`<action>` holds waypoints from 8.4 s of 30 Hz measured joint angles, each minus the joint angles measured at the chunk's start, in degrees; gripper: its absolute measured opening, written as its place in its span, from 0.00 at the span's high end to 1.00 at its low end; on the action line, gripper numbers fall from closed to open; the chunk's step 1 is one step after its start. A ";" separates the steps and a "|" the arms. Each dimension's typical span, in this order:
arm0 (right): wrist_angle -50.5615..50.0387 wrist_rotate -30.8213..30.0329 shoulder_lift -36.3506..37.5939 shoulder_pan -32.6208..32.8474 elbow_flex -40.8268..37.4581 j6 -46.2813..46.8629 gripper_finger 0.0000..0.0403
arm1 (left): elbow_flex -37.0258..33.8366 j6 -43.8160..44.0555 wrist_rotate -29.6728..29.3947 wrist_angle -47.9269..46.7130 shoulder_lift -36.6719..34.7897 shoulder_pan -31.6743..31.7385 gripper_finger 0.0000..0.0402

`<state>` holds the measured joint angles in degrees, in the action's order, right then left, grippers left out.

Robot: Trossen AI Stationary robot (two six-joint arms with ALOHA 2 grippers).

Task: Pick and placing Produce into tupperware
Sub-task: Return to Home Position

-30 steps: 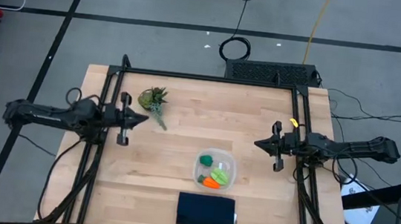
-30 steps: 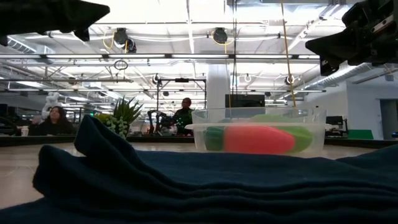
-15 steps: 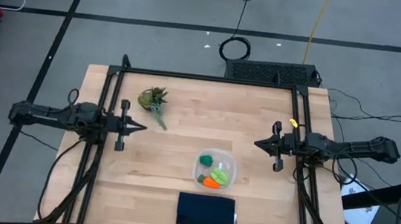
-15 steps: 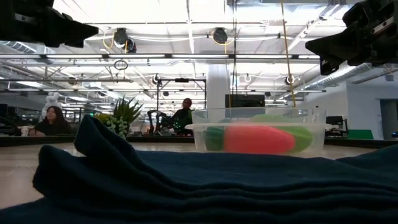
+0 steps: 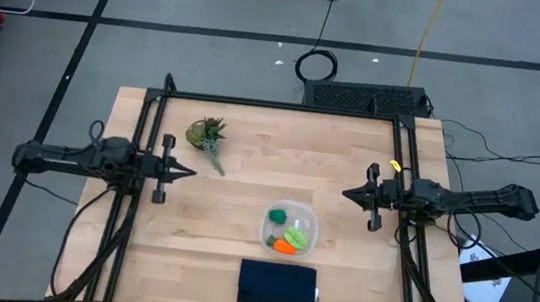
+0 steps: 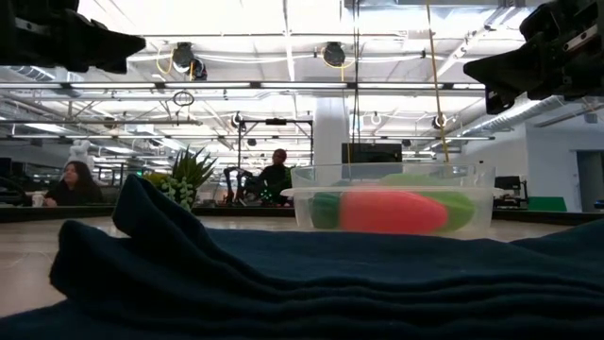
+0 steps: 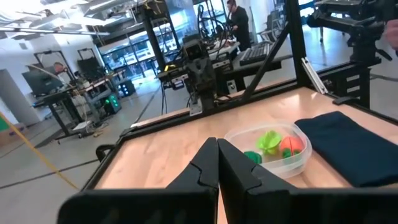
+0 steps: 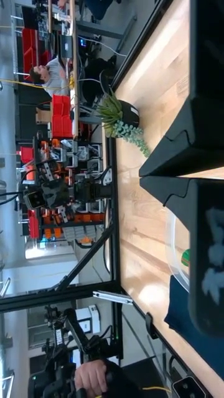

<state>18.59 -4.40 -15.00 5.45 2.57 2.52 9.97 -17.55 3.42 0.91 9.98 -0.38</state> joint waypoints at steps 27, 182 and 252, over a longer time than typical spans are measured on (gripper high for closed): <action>-0.44 -0.02 -0.02 0.00 0.00 0.27 1.00 | -3.34 5.32 -3.86 -0.94 0.13 -0.02 1.00; -0.20 -0.03 1.25 -0.02 0.00 -1.69 1.00 | -7.91 10.35 -2.01 -2.38 0.13 -0.41 1.00; -0.20 -0.04 1.25 -0.02 0.00 -1.69 1.00 | -7.91 10.35 -2.01 -2.38 0.12 -0.39 1.00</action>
<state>18.39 -4.45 -13.76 5.43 2.57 0.84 2.07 -7.20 1.41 -1.48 10.10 -0.78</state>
